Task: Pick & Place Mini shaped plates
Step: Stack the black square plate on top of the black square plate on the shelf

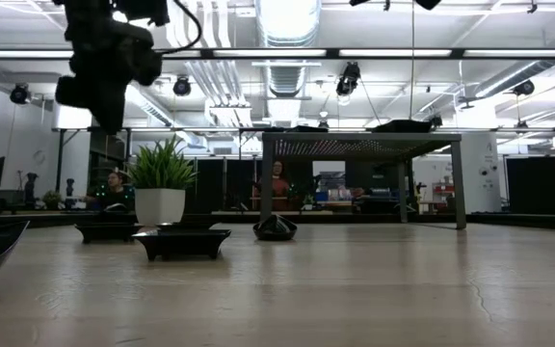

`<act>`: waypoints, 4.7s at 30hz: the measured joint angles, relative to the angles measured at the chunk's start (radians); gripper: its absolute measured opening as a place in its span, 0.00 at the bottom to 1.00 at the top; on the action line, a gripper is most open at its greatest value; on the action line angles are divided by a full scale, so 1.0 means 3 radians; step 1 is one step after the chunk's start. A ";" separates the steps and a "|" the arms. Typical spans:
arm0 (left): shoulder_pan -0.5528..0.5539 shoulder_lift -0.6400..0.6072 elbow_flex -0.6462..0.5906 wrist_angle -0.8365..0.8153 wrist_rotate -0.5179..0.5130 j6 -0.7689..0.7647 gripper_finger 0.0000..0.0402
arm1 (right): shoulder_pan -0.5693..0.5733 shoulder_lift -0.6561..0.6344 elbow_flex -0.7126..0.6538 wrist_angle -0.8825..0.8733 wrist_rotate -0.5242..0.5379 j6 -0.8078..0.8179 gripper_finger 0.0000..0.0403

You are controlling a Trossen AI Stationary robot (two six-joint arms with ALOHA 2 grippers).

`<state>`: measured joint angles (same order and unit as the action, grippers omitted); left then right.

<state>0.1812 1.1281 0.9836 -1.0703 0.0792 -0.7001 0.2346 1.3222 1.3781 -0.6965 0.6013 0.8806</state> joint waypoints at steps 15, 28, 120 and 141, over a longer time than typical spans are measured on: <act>-0.0275 0.0043 -0.0912 0.1247 -0.0048 0.0125 0.18 | 0.0128 0.0090 0.0084 0.0446 -0.0001 -0.0006 0.50; -0.0292 0.0321 -0.1244 0.1752 0.0135 0.0216 0.18 | 0.0128 0.0090 0.0109 0.0722 0.0003 -0.0203 0.50; -0.0268 -0.0362 -0.1272 0.4075 -0.0772 -0.2301 0.00 | 0.0117 0.0071 0.0312 0.0715 0.0273 -0.0803 0.50; 0.0215 0.0715 -0.0354 0.4484 -0.1151 -0.2385 0.00 | -0.0006 -0.0331 0.0398 0.0657 0.0627 -0.1881 0.50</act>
<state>0.2457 1.3427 0.8773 0.2748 -0.2661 -1.4155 0.2329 1.2229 1.4975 -0.4995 0.7895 0.3163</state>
